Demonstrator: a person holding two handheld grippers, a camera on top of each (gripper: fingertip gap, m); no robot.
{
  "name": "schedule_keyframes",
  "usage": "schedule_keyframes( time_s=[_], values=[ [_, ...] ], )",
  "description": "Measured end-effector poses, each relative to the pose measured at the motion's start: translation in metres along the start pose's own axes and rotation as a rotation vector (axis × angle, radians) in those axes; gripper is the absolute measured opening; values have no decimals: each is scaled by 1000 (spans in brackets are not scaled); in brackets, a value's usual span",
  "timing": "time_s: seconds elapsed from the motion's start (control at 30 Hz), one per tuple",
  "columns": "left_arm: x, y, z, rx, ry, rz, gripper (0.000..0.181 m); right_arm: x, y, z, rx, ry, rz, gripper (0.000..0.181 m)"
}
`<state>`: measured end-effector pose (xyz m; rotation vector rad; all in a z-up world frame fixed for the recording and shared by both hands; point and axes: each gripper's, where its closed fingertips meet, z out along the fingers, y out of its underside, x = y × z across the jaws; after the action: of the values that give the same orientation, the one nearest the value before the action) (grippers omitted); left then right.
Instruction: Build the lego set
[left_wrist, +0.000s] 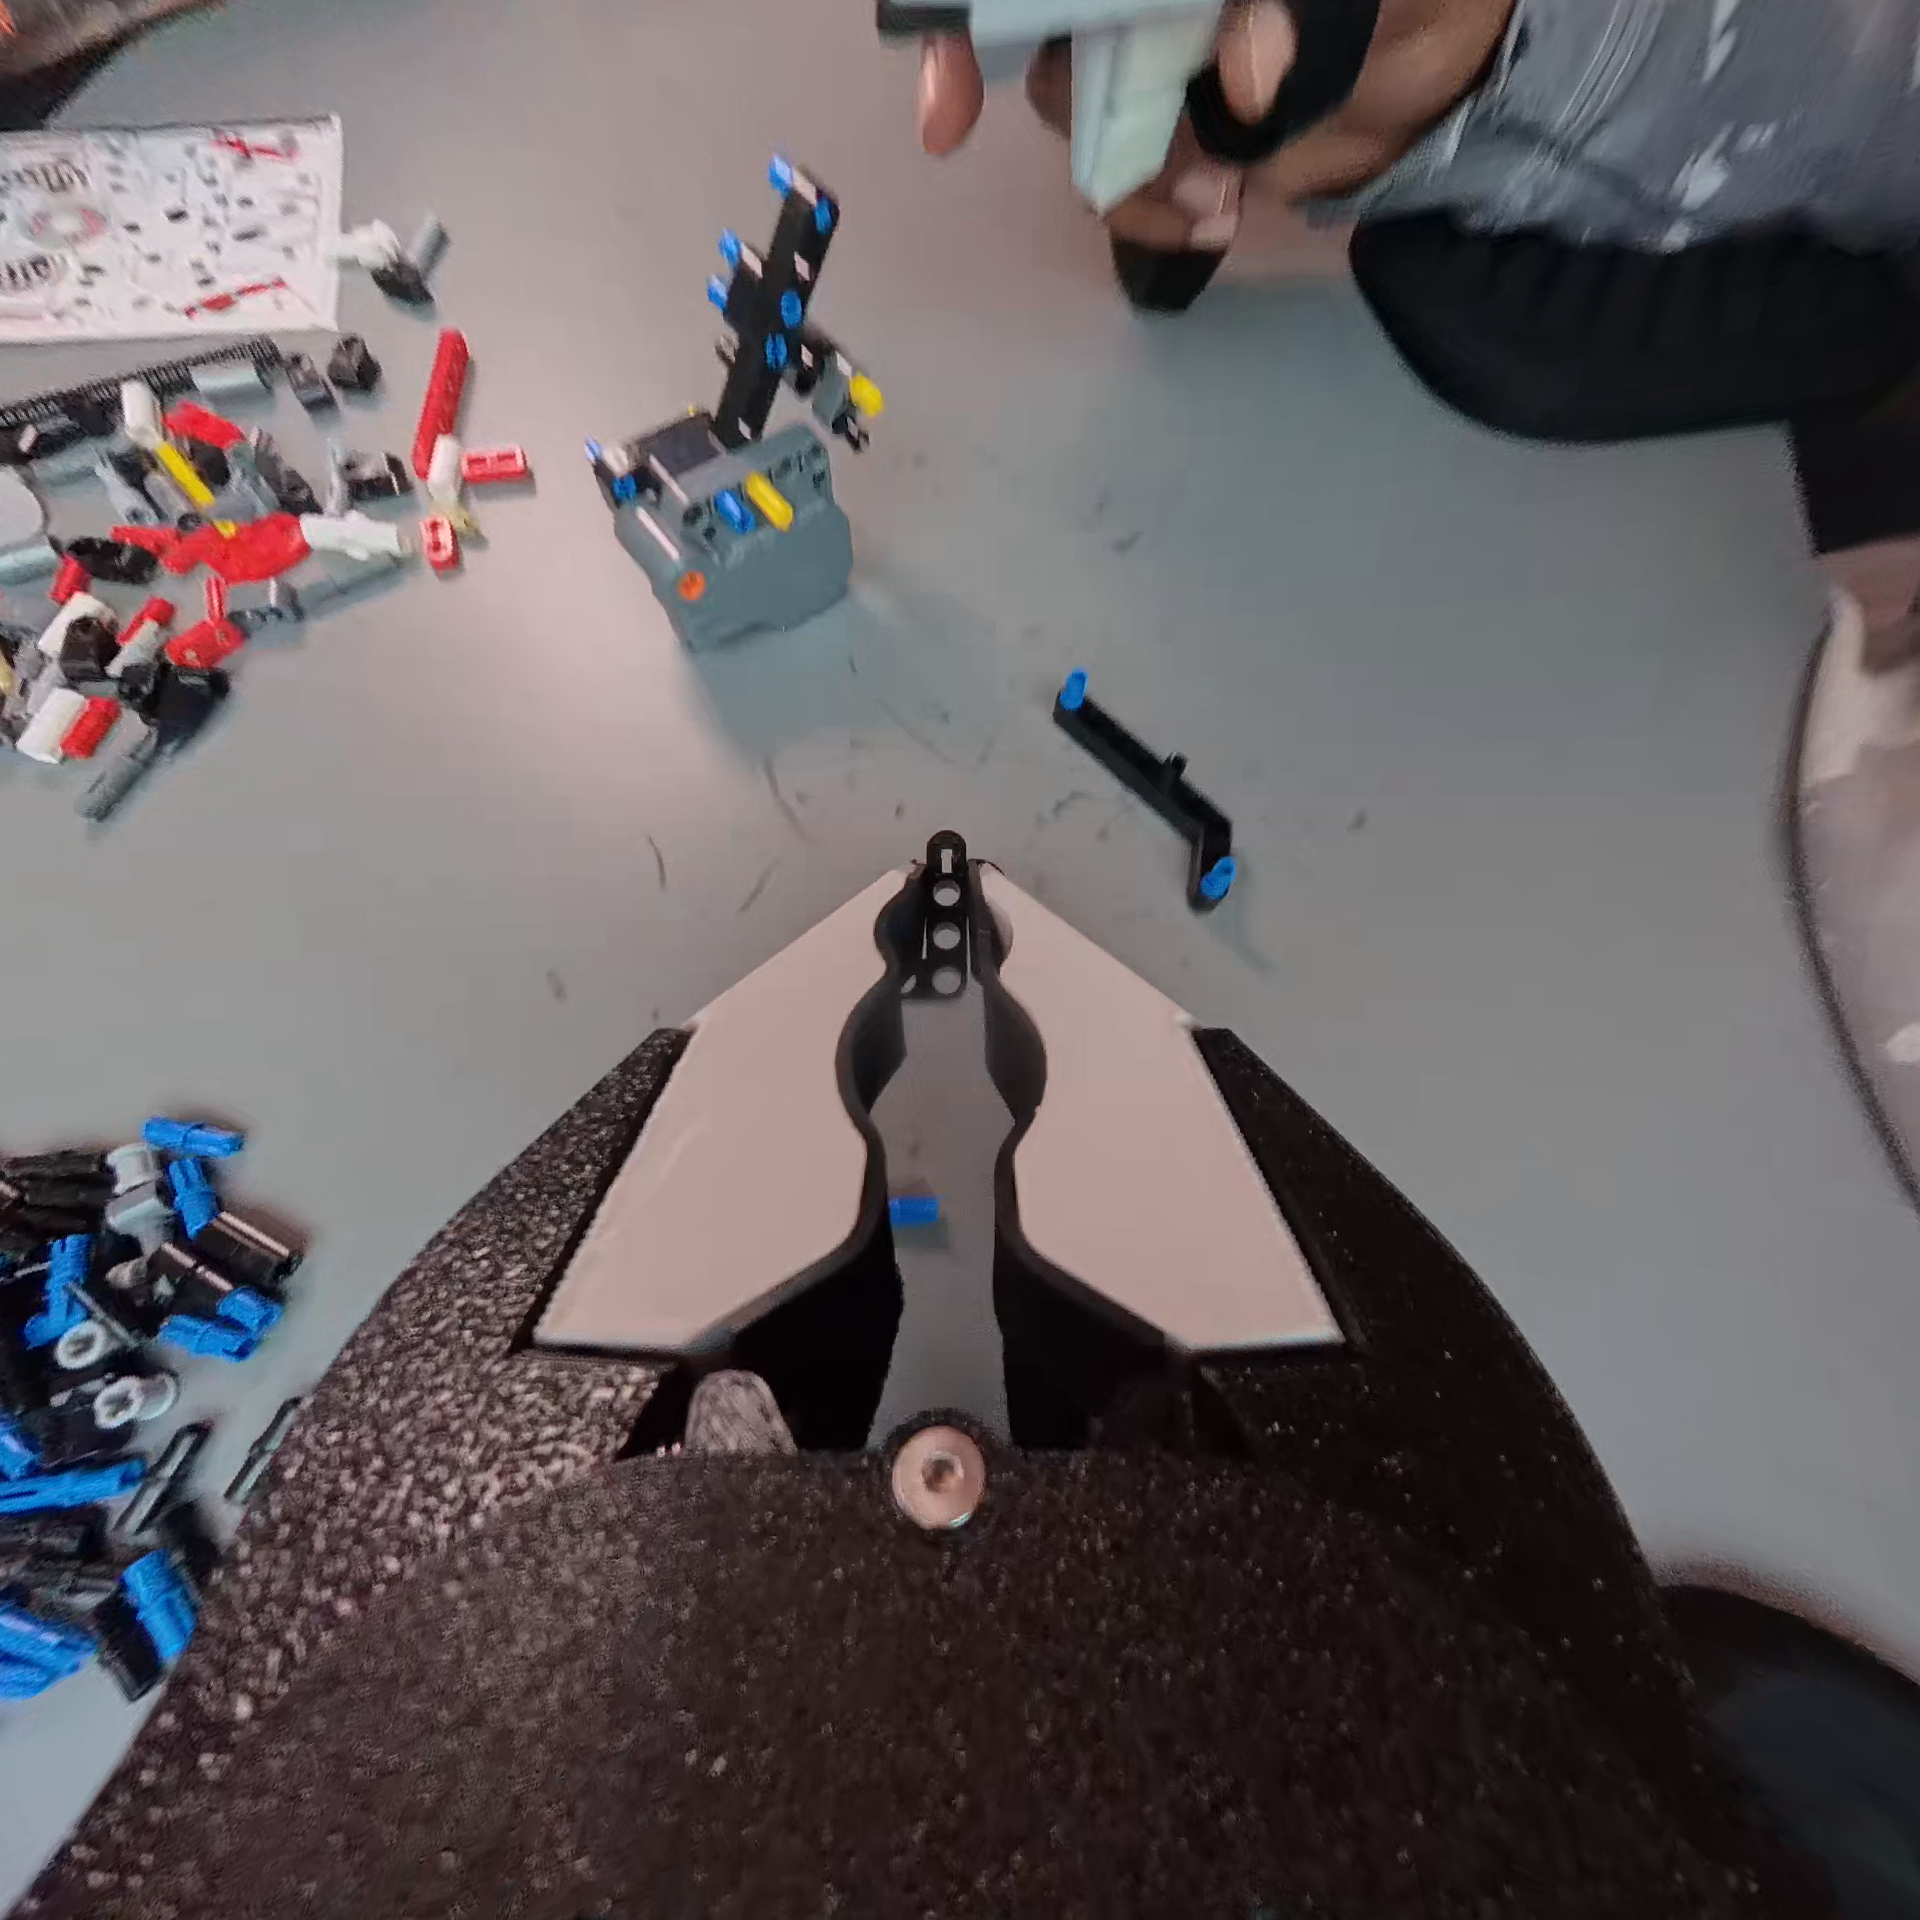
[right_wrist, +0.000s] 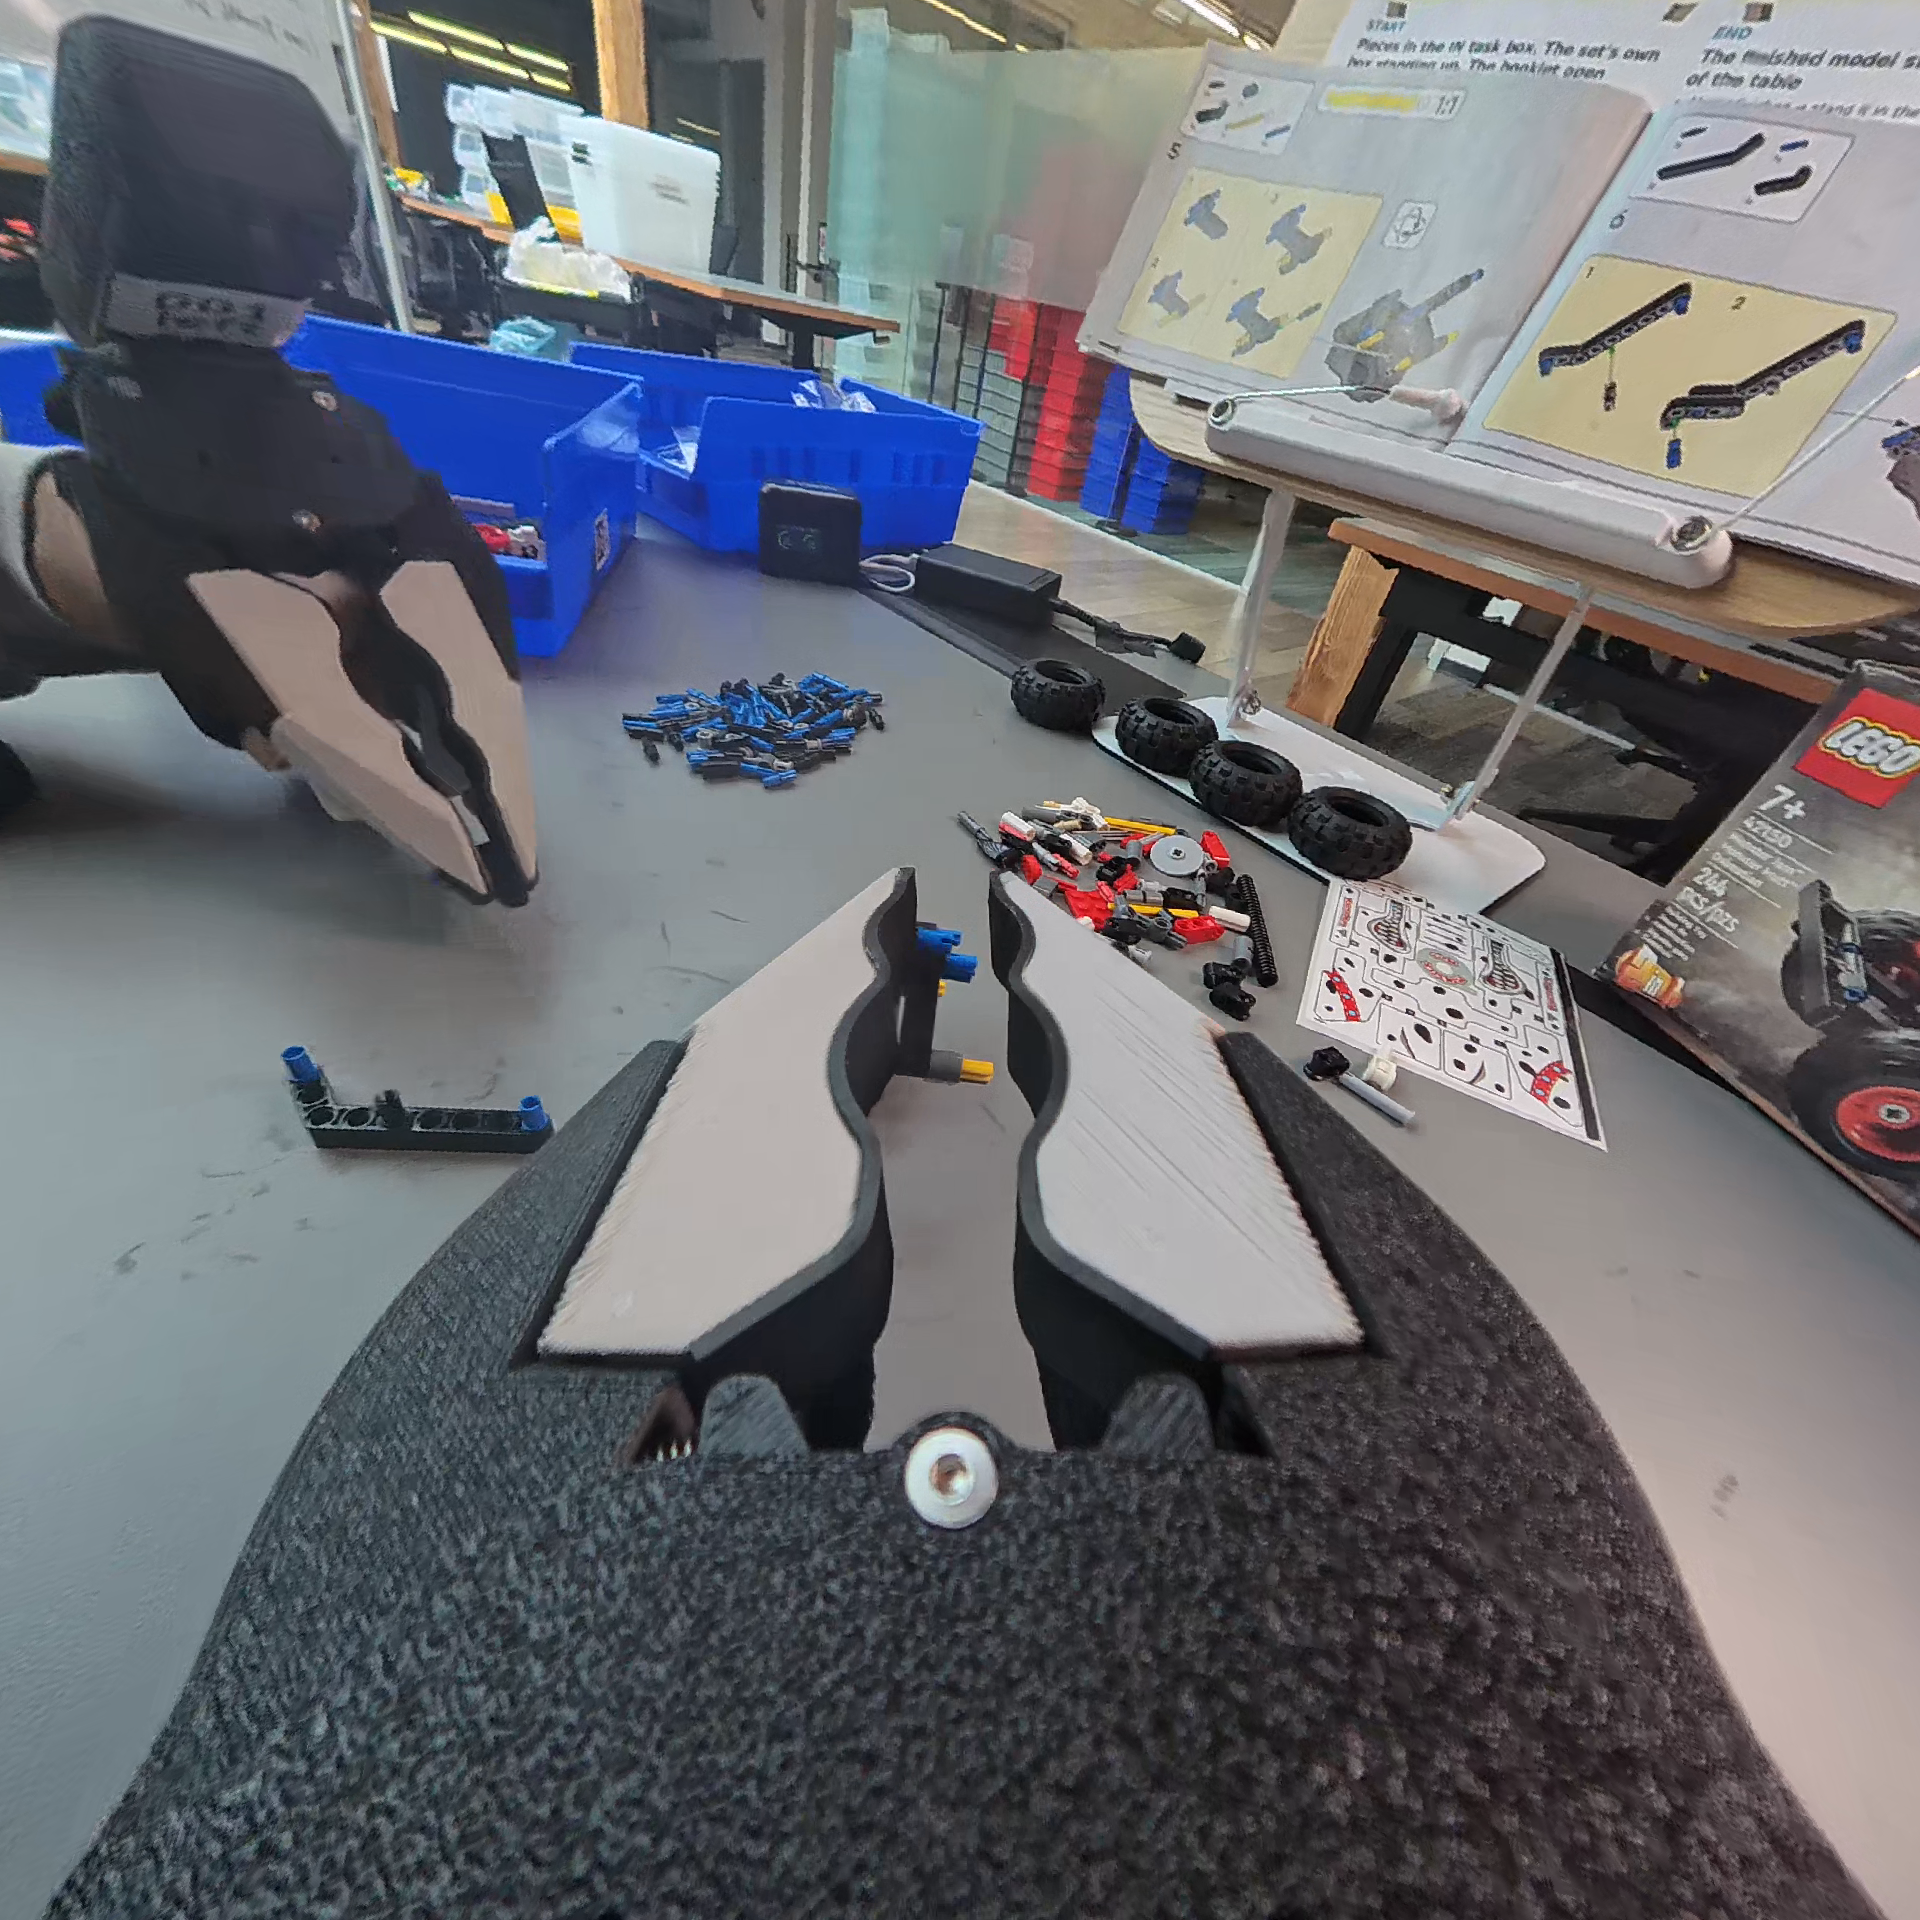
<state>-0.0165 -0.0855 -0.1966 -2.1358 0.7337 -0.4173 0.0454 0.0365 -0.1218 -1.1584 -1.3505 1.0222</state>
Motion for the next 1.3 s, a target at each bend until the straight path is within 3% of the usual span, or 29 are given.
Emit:
schedule_keyframes(
  time_s=[0.03, 0.17, 0.33, 0.5, 0.63, 0.77, 0.9, 1.03, 1.13, 1.3],
  values=[
    [4, -14, -4, 77, 16, -34, 8, -7, -3, -1, 15, -33, -26, 14],
    [27, -68, -21, 404, 166, -241, 7, -58, -11, -6, 59, -253, -152, 15],
    [33, -91, -28, 570, 347, -482, 7, -104, -16, -2, 68, -371, -165, 22],
    [36, -98, -27, 615, 461, -610, 6, -113, -36, 9, 123, -317, -85, 30],
    [43, -101, -20, 610, 518, -672, 6, -116, -40, 16, 120, -258, -150, 56],
    [46, -105, -16, 636, 601, -775, 6, -117, -38, 18, 123, -179, -311, 34],
    [47, -104, -15, 652, 677, -848, 6, -118, -37, 16, 125, -232, -254, 34],
    [44, -101, -17, 639, 653, -836, 7, -117, -37, 11, 117, -313, -169, 34],
    [36, -94, -17, 614, 559, -795, 14, -105, -38, 9, 98, -320, -43, 34],
    [29, -94, -25, 605, 354, -580, 23, -73, -29, 16, 16, -302, 405, 34]
  ],
)
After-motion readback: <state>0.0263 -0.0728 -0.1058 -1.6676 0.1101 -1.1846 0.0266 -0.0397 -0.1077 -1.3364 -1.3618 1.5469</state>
